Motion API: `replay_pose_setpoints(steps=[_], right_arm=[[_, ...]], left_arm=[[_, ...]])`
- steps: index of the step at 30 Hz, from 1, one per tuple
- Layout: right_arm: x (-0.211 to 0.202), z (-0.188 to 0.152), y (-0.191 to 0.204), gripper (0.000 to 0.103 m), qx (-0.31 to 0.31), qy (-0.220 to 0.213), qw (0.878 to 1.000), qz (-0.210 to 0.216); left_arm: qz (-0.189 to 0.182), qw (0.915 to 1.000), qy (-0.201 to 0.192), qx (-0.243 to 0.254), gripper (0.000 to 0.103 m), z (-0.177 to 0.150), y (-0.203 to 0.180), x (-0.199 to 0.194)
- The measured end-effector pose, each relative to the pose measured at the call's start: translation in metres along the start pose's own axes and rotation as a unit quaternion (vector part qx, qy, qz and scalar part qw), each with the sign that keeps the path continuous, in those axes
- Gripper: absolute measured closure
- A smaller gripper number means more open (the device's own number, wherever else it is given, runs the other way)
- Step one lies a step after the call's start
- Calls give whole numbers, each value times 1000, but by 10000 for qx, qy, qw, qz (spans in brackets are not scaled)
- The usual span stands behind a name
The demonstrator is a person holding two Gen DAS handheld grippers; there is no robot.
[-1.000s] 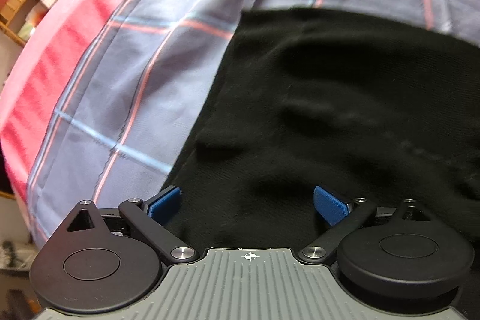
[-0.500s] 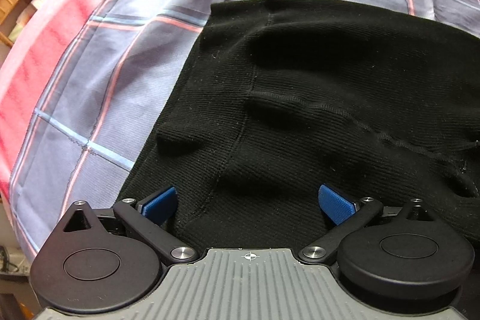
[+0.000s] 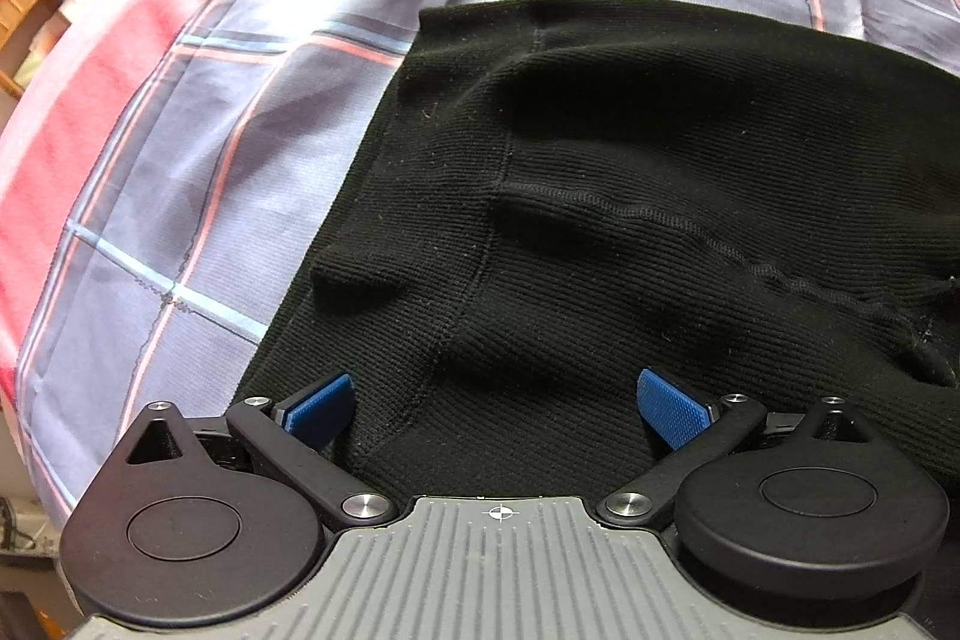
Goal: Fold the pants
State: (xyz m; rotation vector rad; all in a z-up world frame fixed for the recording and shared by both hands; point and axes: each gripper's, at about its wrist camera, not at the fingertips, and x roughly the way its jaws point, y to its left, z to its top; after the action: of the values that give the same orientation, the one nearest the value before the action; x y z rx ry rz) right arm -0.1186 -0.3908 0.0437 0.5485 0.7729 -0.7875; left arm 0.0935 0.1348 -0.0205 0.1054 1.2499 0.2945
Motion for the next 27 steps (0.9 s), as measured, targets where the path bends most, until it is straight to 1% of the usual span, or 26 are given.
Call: replay_pose_setpoints(steps=[1, 2, 3, 4, 5, 6, 7, 8, 10, 13, 14, 15, 16, 17, 18, 19, 20, 21, 22, 24, 25, 27], right_arm=[[-1, 1, -1, 96, 55, 1, 10000, 17], [-3, 1, 1, 83, 55, -69, 9999, -75], [-7, 0, 4, 73, 50, -184, 9995, -237], [-14, -3, 11, 51, -38, -377, 9979, -534], [-17, -7, 20, 32, -219, -614, 9938, -898], [-24, -12, 31, 27, -490, -889, 9879, -1176], [-31, -19, 42, 24, -823, -1092, 9842, -1124], [-37, -26, 52, 24, -1146, -1142, 9831, -854], [-43, -40, 69, 24, -1632, -981, 9811, -353], [-40, -57, 78, 24, -1883, -542, 9805, 142], [-34, -61, 78, 26, -2029, -346, 9784, 204], [-27, -64, 79, 27, -2140, -212, 9766, 93], [-21, -65, 75, 31, -2151, -136, 9763, -188], [-17, -61, 68, 32, -2001, -147, 9784, -502], [-17, -57, 60, 32, -1774, -199, 9815, -693], [-19, -51, 53, 32, -1484, -253, 9850, -844], [-22, -46, 48, 32, -1281, -298, 9877, -847], [-25, -44, 47, 32, -1216, -343, 9895, -705], [-29, -45, 51, 30, -1317, -380, 9893, -498], [-34, -52, 67, 26, -1766, -373, 9835, -134], [-34, -57, 74, 24, -1991, -302, 9795, 98], [-27, -66, 83, 24, -2279, 0, 9725, 489]], left_arm=[[1, 10000, -3, 5, 0, 0, 0, 0], [-1, 10000, -3, 0, 0, 0, 0, 0], [-4, 10000, -1, -9, 0, 0, -1, 0], [-4, 10000, 0, -12, 0, 0, -1, 0], [-2, 10000, 0, -9, 0, 0, -1, 0], [0, 10000, 1, 0, 0, 0, -1, 0], [0, 10000, 3, 6, 0, 0, -1, 0], [-3, 10000, 5, 6, 0, 0, -1, 0], [-16, 10000, 8, -2, 0, 0, 0, 0], [-28, 10000, 5, -2, 0, 0, 0, 0], [-33, 10000, 9, -3, 0, 0, 0, 0], [-35, 10000, 15, 0, 0, 0, 0, 0], [-36, 10000, 22, 7, 0, 0, 0, 0], [-39, 10000, 29, 16, 0, 0, 0, 0], [-43, 10000, 35, 18, 0, 0, 0, 0], [-47, 10000, 36, 13, 0, 0, 0, 1], [-47, 10000, 32, 13, 0, 0, 0, 1], [-42, 10000, 25, 9, 0, 0, 0, 1], [-39, 10000, 22, 1, 0, 0, -1, 1], [-35, 10000, 13, -18, 0, 0, -1, 1], [-36, 10000, 7, -25, 0, -1, -1, 1], [-49, 10000, -3, -34, 0, -2, 0, 1]])
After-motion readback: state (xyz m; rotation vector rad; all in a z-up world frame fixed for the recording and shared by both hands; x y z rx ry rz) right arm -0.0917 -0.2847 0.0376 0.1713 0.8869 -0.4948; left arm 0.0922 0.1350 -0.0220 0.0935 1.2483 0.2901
